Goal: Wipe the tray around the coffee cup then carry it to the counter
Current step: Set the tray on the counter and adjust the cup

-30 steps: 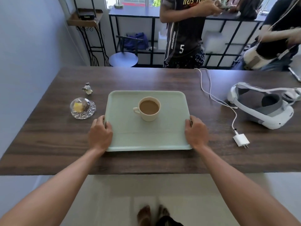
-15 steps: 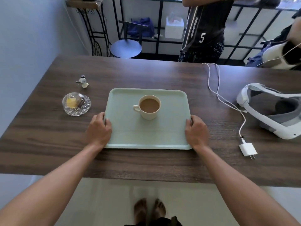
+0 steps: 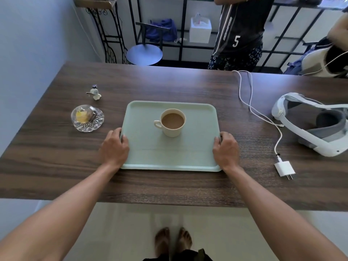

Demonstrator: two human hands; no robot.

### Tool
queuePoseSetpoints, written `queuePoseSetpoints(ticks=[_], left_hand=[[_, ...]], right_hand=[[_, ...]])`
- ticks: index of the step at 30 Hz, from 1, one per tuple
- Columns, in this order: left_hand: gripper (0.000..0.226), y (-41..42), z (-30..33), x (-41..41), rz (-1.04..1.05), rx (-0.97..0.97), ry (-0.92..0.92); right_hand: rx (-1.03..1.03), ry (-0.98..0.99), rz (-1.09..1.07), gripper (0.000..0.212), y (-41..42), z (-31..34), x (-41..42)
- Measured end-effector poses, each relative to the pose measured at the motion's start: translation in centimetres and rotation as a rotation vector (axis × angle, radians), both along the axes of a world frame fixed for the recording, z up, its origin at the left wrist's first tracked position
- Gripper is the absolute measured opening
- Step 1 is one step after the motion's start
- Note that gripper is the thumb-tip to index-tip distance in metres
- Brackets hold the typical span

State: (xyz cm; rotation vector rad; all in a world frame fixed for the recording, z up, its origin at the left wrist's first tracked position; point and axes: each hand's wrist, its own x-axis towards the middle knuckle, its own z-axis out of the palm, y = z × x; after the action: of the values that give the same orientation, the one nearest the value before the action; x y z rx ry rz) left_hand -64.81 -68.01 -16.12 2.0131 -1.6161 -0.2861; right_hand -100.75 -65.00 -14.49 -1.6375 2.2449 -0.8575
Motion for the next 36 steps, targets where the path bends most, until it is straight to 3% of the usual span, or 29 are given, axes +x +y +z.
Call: queuePoseSetpoints(ticks=[26, 30, 32, 36], left_hand=[[0.032, -0.4, -0.3, 0.1, 0.007, 0.048, -0.051], [0.043, -0.4, 0.5, -0.7, 0.022, -0.095, -0.145], [0.04, -0.8, 0.9, -1.8, -0.085, -0.213, -0.138], [0.038, -1.9, 1.6, -5.3, -0.332, -0.145, 0.24]], right_hand=[[0.035, -0.017, -0.018, 0.022, -0.2, -0.9, -0.6], [-0.115, 0.251, 0.0, 0.044, -0.5, 0.4, 0.9], [-0.157, 0.101, 0.182, 0.052, -1.3, 1.1, 2.5], [0.018, -0.281, 0.436, 0.076, -3.1, 1.7, 5.6]])
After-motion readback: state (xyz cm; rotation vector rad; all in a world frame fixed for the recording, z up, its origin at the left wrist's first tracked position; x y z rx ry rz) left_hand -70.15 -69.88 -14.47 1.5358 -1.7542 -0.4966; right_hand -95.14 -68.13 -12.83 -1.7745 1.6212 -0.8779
